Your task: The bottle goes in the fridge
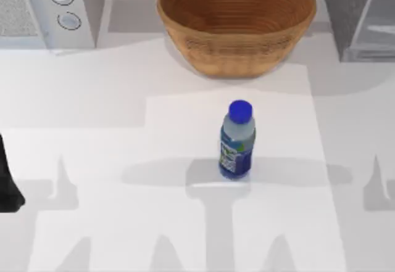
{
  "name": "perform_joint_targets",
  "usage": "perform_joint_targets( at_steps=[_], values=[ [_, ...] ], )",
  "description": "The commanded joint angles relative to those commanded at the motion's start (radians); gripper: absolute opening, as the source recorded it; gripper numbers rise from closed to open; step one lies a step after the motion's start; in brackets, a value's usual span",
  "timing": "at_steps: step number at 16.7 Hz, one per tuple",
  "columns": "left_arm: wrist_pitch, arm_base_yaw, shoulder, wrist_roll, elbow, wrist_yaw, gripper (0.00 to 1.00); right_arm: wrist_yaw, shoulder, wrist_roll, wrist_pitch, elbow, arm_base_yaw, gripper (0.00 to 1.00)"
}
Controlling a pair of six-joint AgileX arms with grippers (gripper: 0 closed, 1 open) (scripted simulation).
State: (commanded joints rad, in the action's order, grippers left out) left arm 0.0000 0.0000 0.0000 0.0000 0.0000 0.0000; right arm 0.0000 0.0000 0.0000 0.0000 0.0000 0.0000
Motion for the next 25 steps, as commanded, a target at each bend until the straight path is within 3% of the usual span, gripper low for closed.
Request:
perform_joint_targets(
  at_steps=[4,9,25],
  values=[
    [0.0,0.0,0.0,0.0,0.0,0.0,1.0,-0.006,0.031,0.001,0.03,0.007,0.014,1.0],
    [0.0,0.0,0.0,0.0,0.0,0.0,1.0,-0.036,0.293,0.003,0.27,0.051,0.102,1.0],
    [0.0,0.0,0.0,0.0,0.0,0.0,1.0,-0.14,1.886,-0.01,1.544,0.236,0.508,1.0]
  ],
)
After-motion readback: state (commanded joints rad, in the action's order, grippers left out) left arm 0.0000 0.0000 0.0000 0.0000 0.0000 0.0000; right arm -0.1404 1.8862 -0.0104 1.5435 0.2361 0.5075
